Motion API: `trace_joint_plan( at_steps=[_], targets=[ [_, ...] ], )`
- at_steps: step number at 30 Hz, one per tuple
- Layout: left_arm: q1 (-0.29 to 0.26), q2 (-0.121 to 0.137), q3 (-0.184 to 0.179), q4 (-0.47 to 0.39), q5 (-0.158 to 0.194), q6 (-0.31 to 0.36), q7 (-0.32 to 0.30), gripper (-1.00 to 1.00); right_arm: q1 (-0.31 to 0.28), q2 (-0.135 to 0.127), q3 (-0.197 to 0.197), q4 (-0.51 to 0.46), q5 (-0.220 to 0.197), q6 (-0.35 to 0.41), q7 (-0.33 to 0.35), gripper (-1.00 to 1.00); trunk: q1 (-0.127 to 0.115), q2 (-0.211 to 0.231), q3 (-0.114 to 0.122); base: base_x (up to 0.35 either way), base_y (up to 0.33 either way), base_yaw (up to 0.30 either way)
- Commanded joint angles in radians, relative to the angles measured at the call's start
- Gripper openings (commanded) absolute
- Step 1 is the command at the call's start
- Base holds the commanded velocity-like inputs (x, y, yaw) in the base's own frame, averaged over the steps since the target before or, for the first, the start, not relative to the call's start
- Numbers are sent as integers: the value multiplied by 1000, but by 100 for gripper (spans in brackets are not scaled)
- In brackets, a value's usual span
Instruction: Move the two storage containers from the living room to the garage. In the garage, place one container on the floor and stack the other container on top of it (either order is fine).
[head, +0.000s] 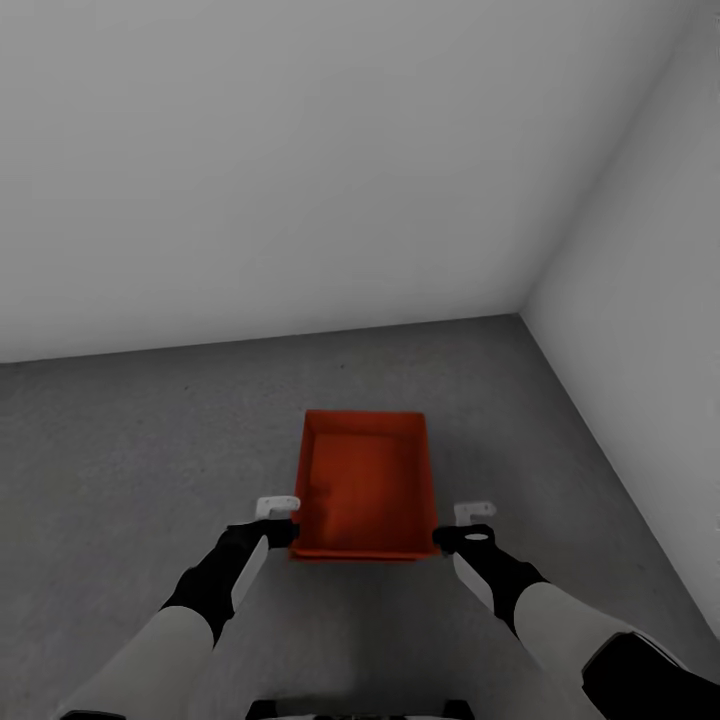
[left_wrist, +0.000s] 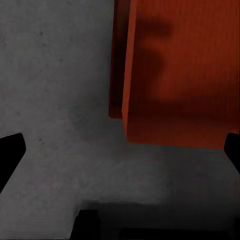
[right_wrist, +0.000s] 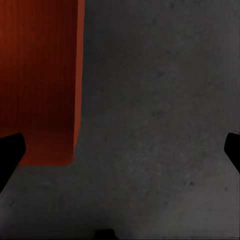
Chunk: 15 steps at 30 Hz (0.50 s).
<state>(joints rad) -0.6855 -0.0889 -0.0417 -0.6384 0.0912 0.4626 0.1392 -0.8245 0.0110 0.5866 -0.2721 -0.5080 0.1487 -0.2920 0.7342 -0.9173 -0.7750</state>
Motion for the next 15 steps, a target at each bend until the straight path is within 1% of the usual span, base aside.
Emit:
trace_joint_plan(
  at_steps=[1, 9, 12, 15],
  targets=[
    [0, 1, -4, -2, 10, 5, 8, 100, 0, -1, 8, -2, -6, 6, -7, 100, -1, -1, -1, -340, 0, 0],
    [0, 8, -5, 4, 13, 5, 6, 100, -3, 1, 8, -1, -6, 6, -7, 100, -1, -1, -1, -327, 0, 0],
    [0, 20, -5, 15, 15, 4, 5, 100, -4, 3, 8, -1, -7, 7, -7, 100, -1, -1, 0, -93, 0, 0],
    [0, 45, -1, 29, 20, 5, 3, 100, -4, 4, 7, 0, -11, 8, -7, 100, -1, -1, 4, -17, 0, 0]
  ],
)
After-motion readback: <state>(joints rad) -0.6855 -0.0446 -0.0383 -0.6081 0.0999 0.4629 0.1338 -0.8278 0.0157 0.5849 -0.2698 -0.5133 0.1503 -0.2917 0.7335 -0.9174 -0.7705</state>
